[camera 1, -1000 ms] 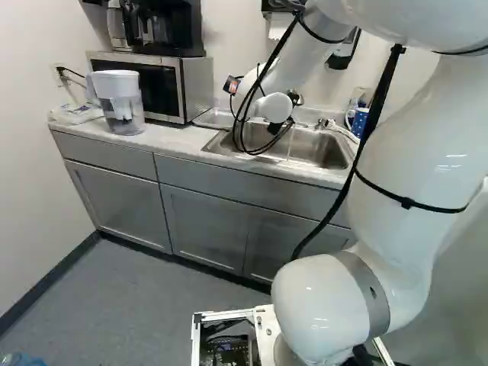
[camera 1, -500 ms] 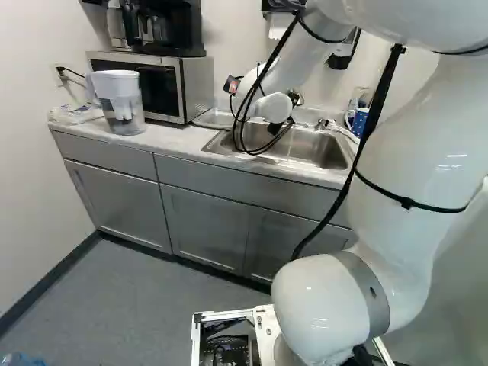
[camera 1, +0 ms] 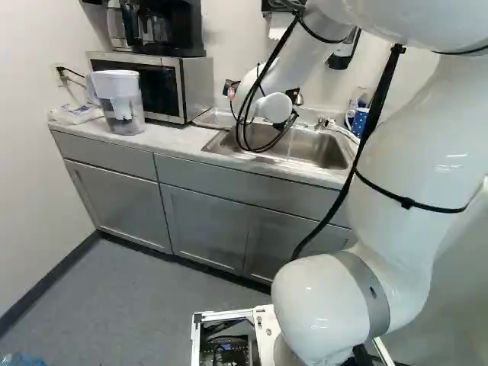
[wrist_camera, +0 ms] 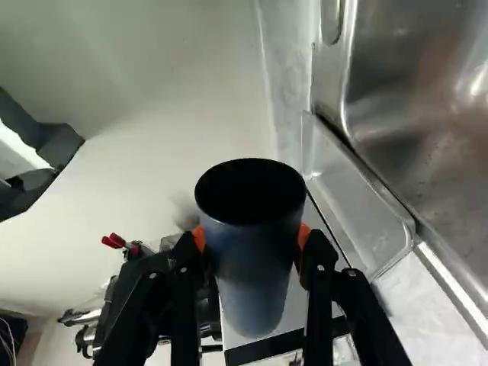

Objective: Rinse the cup and place it in the tray

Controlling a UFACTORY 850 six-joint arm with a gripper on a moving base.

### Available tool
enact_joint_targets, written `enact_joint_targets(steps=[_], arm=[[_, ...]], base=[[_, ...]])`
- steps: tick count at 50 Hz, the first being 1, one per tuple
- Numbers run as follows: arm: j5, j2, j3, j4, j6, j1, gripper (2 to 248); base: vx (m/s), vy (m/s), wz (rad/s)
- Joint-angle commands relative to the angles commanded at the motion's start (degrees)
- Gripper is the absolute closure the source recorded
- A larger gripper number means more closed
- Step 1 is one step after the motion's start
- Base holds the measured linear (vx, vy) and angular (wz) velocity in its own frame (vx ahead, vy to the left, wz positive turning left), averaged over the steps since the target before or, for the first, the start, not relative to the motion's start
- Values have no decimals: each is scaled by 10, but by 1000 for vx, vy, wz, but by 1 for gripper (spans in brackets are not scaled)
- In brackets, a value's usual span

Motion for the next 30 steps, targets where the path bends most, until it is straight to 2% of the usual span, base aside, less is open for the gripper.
enact_joint_targets(steps=[30], arm=[[0, 0, 0, 0, -181, 0, 125]], base=[[0, 0, 0]])
